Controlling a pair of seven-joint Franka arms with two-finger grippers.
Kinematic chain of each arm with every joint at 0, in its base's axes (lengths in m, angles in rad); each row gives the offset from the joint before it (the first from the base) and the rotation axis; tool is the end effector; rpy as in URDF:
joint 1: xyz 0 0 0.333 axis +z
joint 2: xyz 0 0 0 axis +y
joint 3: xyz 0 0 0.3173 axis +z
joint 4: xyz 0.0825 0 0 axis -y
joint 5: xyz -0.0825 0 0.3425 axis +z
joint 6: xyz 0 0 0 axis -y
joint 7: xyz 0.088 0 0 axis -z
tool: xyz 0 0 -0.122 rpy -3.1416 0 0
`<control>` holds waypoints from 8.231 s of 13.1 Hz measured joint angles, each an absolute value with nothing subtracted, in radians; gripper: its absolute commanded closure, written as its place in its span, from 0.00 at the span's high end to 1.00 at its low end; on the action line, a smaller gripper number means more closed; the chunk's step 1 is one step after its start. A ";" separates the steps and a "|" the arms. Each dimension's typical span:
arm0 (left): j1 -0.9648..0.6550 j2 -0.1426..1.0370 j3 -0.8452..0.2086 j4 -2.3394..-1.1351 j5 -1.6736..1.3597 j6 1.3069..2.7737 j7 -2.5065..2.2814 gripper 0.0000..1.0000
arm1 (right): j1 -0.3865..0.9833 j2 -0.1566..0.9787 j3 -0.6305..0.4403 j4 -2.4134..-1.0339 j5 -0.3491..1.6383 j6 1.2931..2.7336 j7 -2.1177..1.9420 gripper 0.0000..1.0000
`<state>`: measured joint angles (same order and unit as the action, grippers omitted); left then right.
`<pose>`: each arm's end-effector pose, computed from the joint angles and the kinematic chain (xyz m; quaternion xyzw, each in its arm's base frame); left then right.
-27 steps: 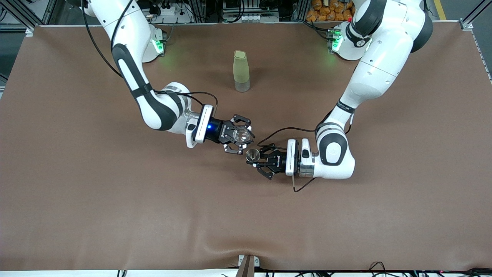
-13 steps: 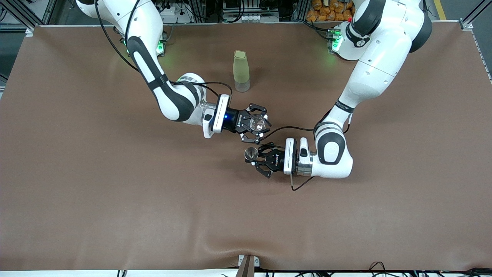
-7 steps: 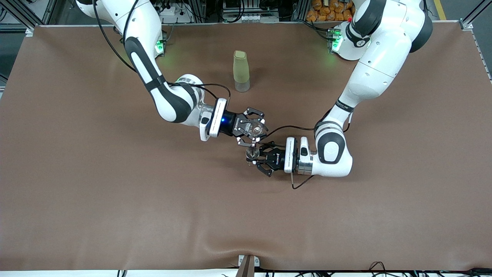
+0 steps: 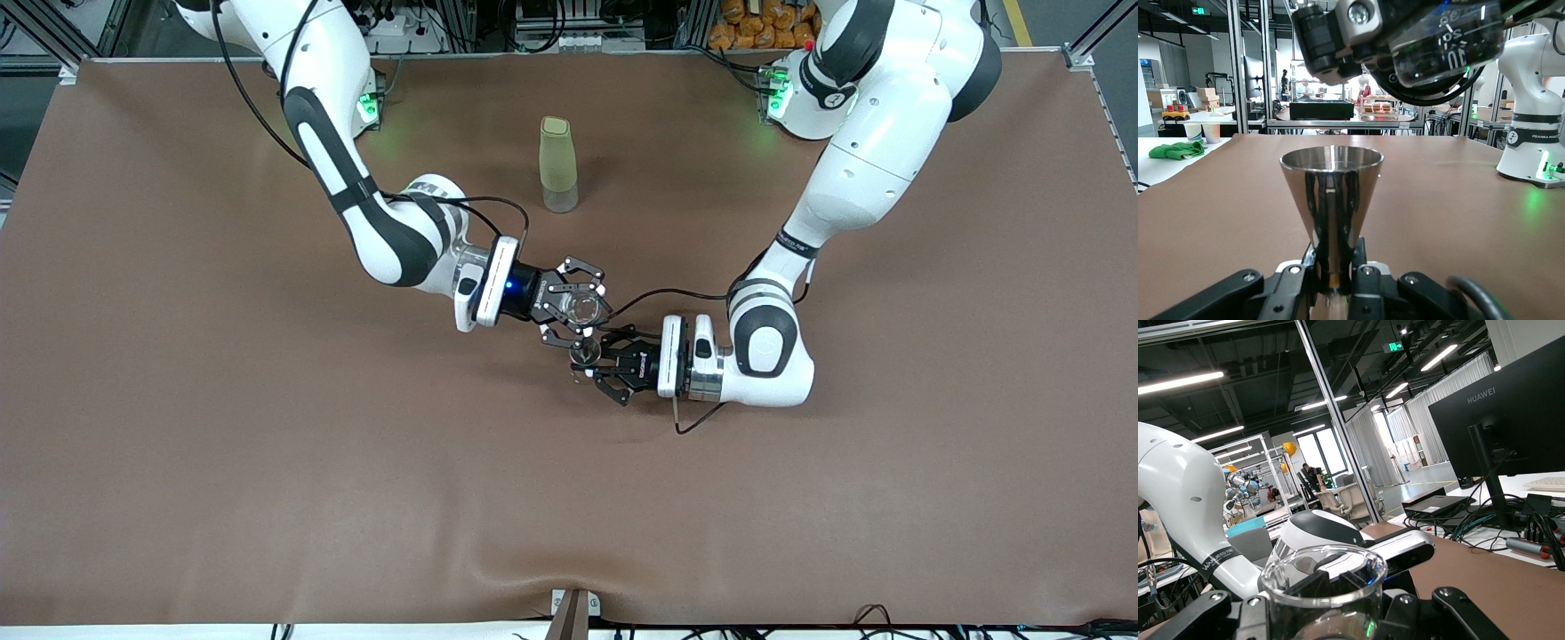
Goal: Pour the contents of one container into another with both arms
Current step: 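Tip the glass cup further, pouring into the jigger held by the left gripper, then turn the glass cup upright with the right gripper, away from the jigger, then carry the glass cup back while the left gripper carries the jigger back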
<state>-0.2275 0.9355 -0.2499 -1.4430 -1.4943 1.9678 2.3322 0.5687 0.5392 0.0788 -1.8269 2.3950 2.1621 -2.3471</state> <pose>0.5993 -0.3536 0.1966 0.4972 -0.5661 0.4223 0.5040 0.5079 0.4208 0.3046 -0.6194 -0.3003 -0.5142 0.5116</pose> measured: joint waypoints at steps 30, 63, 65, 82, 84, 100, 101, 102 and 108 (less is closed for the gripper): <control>-0.214 0.936 -0.275 -1.448 -1.497 1.967 2.332 0.00 | 0.575 0.487 0.137 -1.803 2.395 2.373 -2.004 0.00; -0.193 0.932 -0.287 -1.487 -1.497 1.937 2.368 0.00 | 0.575 0.480 0.143 -1.805 2.395 2.368 -1.558 0.00; -0.190 0.932 -0.287 -1.487 -1.497 1.937 2.368 0.00 | 0.575 0.480 0.143 -1.805 2.395 2.368 -1.555 0.00; -0.181 0.930 -0.290 -1.487 -1.497 1.936 2.368 0.00 | 0.576 0.480 0.167 -1.805 2.395 2.368 -1.431 0.00; -0.181 0.928 -0.290 -1.487 -1.497 1.936 2.368 0.00 | 0.576 0.480 0.168 -1.805 2.395 2.368 -1.416 0.00; -0.169 0.921 -0.291 -1.493 -1.497 1.920 2.368 0.00 | 0.427 0.464 0.150 -1.802 2.269 2.342 -2.356 0.00; -0.166 0.921 -0.291 -1.493 -1.497 1.920 2.368 0.00 | 0.403 0.462 0.150 -1.803 2.244 2.327 -2.394 0.00; -0.161 0.921 -0.291 -1.493 -1.497 1.917 2.368 0.00 | 0.380 0.461 0.150 -1.804 2.215 2.308 -2.425 0.00; -0.059 0.921 -0.287 -1.497 -1.386 1.824 2.375 0.00 | 0.162 0.461 0.146 -1.914 1.953 1.982 -2.481 0.00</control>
<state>-0.0594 0.9209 -0.2865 -1.4971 -1.3864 1.8236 2.3749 0.1623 0.4608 0.1461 -1.9143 1.9531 1.9824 -2.4806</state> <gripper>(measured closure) 0.793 0.841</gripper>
